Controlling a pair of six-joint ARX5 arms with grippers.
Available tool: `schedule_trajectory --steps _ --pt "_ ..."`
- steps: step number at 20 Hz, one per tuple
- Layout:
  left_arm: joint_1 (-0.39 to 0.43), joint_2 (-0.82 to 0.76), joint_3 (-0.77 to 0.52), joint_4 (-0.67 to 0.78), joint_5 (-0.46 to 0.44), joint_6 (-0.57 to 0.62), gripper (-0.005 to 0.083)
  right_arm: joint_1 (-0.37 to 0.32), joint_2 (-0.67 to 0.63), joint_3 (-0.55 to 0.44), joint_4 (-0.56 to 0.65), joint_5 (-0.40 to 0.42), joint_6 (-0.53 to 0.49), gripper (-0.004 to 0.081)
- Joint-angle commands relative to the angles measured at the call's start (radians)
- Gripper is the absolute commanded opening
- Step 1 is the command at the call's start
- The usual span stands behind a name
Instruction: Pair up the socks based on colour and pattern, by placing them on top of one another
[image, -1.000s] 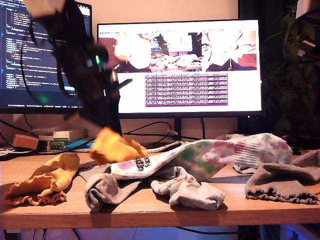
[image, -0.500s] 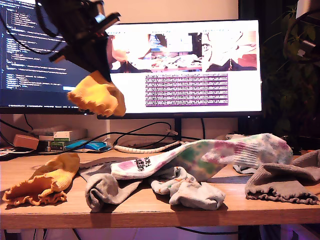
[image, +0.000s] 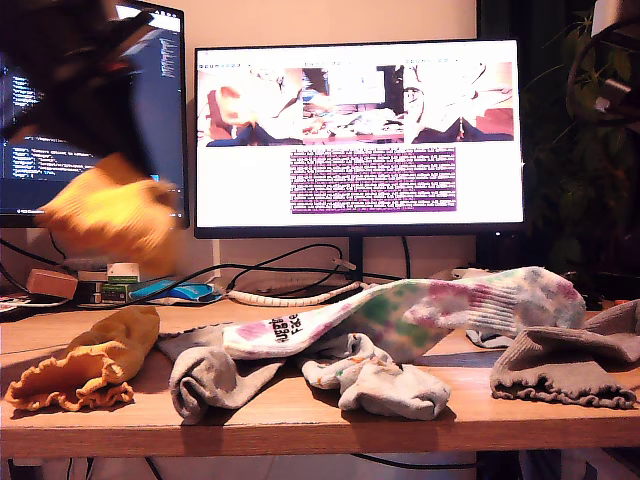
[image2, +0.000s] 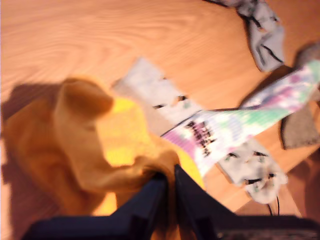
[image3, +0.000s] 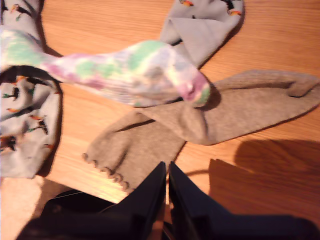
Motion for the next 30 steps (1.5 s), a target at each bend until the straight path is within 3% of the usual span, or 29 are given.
schedule_trajectory --steps 1,5,11,14,15,18,22,26,30 --pt "0.019 0.010 -0.080 0.056 0.021 -0.008 -0.0024 0.005 0.003 0.012 0.005 -0.008 -0.003 -0.0012" --pt "0.057 0.038 -0.240 0.296 0.054 -0.019 -0.0024 0.005 0.003 0.012 0.005 -0.011 -0.002 -0.0012" --pt "0.098 0.166 -0.293 0.227 0.042 0.003 -0.0024 0.005 0.003 0.012 0.004 -0.037 -0.002 -0.0012" --pt "0.102 0.210 -0.293 0.240 -0.006 0.037 -0.0023 0.005 0.003 0.012 0.007 -0.037 -0.002 -0.0012" --pt "0.101 0.211 -0.293 0.271 -0.019 0.037 0.0001 0.005 0.003 0.012 0.007 -0.037 -0.002 -0.0012" --pt "0.101 0.211 -0.290 0.363 -0.022 0.040 0.0188 0.005 0.003 0.012 0.007 -0.038 -0.002 -0.0012" --pt "0.099 0.211 -0.290 0.393 -0.010 0.040 0.0243 0.005 0.003 0.012 0.003 -0.037 -0.002 -0.0012" --pt "0.097 0.209 -0.267 0.356 0.024 0.032 0.0494 0.005 0.003 0.012 0.004 -0.037 -0.002 -0.0012" --pt "0.095 0.167 -0.200 0.234 0.043 0.035 0.0514 0.005 0.003 0.012 0.003 -0.037 -0.003 -0.0012"
